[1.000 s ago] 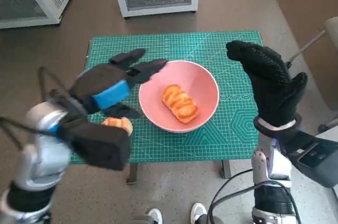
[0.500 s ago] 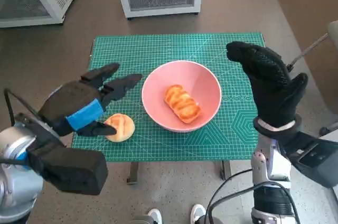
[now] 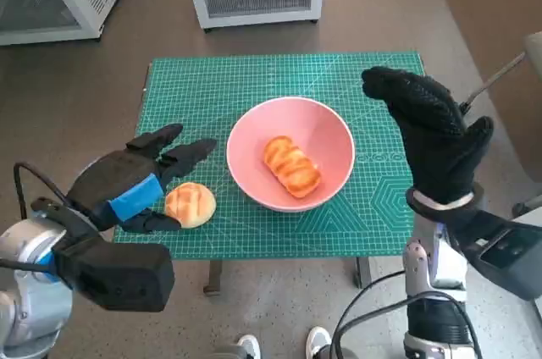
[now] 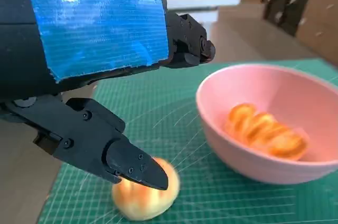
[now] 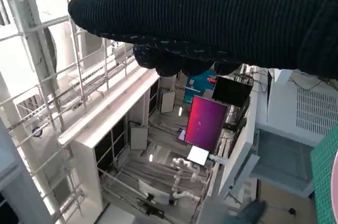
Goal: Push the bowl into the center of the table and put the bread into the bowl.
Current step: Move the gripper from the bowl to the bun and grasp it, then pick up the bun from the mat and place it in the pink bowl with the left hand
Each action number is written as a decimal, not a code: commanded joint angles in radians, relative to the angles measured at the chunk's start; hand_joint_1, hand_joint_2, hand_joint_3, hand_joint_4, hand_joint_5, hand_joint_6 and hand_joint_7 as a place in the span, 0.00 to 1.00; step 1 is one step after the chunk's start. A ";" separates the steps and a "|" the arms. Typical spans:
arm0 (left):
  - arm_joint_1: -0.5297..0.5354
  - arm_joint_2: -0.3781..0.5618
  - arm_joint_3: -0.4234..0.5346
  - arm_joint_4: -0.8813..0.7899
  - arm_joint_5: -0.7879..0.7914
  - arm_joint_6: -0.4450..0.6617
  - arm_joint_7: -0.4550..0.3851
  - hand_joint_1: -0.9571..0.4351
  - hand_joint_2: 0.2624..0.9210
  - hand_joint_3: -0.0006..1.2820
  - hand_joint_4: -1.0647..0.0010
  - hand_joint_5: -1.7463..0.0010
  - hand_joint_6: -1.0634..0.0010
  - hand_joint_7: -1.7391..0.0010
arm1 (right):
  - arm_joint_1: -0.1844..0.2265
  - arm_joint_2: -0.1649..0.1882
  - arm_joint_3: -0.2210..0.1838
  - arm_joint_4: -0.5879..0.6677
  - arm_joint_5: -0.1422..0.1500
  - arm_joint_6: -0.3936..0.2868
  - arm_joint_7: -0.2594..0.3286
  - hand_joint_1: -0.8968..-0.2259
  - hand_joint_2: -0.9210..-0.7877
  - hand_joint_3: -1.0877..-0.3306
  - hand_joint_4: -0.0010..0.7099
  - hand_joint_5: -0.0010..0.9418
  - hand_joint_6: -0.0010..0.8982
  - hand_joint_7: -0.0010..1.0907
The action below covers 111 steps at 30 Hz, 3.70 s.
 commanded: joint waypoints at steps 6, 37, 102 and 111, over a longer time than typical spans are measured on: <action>-0.011 -0.036 -0.082 0.113 0.037 -0.012 0.041 0.44 0.74 0.00 0.85 1.00 0.72 0.99 | 0.017 -0.015 -0.003 0.005 -0.004 0.018 0.004 0.78 0.00 0.67 0.85 0.05 0.18 0.88; -0.156 -0.157 -0.266 0.636 0.109 -0.014 0.192 0.73 0.86 0.03 0.43 0.93 0.44 0.94 | 0.017 -0.028 -0.012 0.005 -0.010 0.023 0.001 0.78 0.00 0.68 0.84 0.06 0.20 0.85; -0.589 -0.303 -0.298 0.420 0.084 -0.136 0.221 0.69 0.99 0.01 0.23 0.40 0.38 0.35 | 0.009 -0.032 -0.021 0.039 0.004 0.005 0.040 0.79 0.00 0.67 0.82 0.12 0.17 0.89; -0.667 -0.379 -0.363 0.646 0.089 -0.202 0.249 0.69 1.00 0.03 0.30 0.37 0.41 0.32 | 0.020 -0.033 -0.024 0.027 -0.005 0.000 0.029 0.80 0.00 0.67 0.81 0.13 0.17 0.89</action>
